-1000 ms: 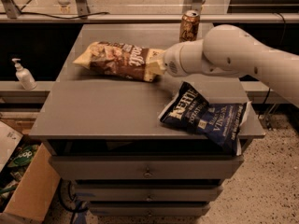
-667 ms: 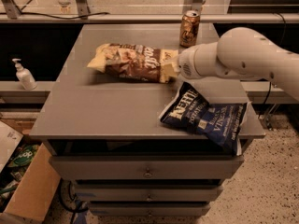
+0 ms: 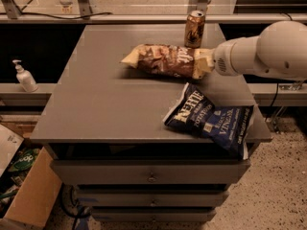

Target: Move brown chip bag near orange can

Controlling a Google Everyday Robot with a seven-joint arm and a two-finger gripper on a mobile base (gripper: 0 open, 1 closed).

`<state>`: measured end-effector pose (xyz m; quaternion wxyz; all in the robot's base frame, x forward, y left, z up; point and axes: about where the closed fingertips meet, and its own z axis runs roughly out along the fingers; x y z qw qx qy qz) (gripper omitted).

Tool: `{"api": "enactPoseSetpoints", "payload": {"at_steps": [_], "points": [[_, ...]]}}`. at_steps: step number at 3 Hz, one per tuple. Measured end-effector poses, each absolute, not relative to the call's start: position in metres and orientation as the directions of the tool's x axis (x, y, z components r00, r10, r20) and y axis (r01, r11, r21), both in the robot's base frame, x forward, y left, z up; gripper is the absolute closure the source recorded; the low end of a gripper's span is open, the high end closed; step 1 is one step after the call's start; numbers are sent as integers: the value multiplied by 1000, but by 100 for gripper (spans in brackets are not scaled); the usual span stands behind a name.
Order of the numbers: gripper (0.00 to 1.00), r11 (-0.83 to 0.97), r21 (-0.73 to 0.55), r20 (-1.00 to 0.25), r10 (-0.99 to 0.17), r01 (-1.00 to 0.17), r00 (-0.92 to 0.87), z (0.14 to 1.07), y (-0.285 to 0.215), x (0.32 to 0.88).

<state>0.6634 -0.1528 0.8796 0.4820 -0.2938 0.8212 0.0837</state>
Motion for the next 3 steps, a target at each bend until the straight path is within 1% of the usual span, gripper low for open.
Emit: {"api": "enactPoseSetpoints", "payload": {"at_steps": [1, 2, 3], "points": [[100, 846, -171, -847, -388, -505, -363, 899, -183, 665], [100, 874, -180, -858, -364, -451, -362, 909, -201, 665], [100, 896, -178, -868, -338, -407, -364, 908, -208, 668]]}}
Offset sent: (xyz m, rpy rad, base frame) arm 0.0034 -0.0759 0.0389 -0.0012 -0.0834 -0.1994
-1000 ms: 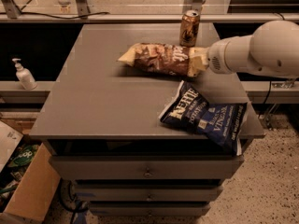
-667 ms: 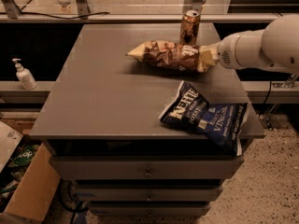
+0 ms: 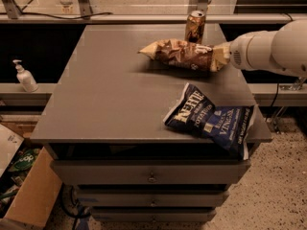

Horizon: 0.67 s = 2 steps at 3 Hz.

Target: Move brown chip bag near orange can

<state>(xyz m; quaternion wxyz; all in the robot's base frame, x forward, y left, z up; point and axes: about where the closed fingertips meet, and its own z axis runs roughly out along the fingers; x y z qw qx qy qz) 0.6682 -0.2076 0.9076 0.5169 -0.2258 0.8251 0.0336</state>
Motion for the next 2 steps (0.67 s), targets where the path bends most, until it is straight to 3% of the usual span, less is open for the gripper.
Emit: {"api": "enactPoseSetpoints", "payload": {"at_steps": [2], "points": [[100, 921, -201, -869, -325, -334, -372, 900, -212, 693]]}}
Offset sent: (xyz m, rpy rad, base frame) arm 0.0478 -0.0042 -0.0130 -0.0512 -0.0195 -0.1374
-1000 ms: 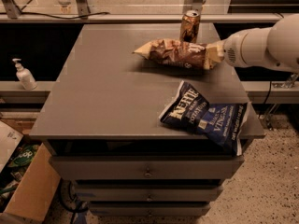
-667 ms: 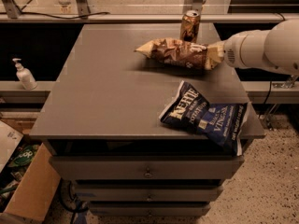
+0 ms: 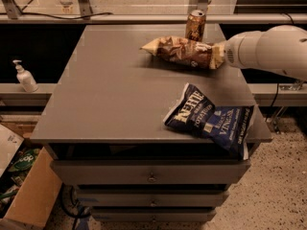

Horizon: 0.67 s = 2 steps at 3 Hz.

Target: Move brown chip bag near orange can

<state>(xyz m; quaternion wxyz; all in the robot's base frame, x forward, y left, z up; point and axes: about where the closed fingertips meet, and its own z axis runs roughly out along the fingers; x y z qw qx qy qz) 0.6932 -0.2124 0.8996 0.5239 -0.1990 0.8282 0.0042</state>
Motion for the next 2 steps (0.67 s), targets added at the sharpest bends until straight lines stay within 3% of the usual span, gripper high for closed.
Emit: {"api": "enactPoseSetpoints", "payload": {"at_steps": [2], "points": [[100, 930, -245, -863, -339, -275, -374, 907, -230, 711]]}}
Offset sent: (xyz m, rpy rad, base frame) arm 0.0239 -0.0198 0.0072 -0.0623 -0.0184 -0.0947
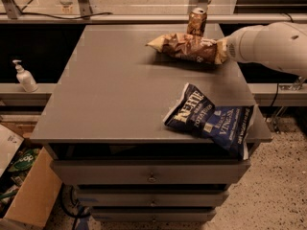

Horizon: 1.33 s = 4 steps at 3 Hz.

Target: Move brown chip bag near orange can

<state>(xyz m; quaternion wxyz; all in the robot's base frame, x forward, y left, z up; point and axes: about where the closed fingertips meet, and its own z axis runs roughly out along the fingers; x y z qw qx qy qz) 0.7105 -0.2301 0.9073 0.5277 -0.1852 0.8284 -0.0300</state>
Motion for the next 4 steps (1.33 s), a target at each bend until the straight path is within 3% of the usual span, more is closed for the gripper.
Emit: {"api": "enactPoseSetpoints", "payload": {"at_steps": [1, 4], "points": [[83, 927, -239, -857, -342, -291, -385, 905, -225, 711], [12, 897, -232, -833, -383, -377, -399, 903, -206, 701]]}}
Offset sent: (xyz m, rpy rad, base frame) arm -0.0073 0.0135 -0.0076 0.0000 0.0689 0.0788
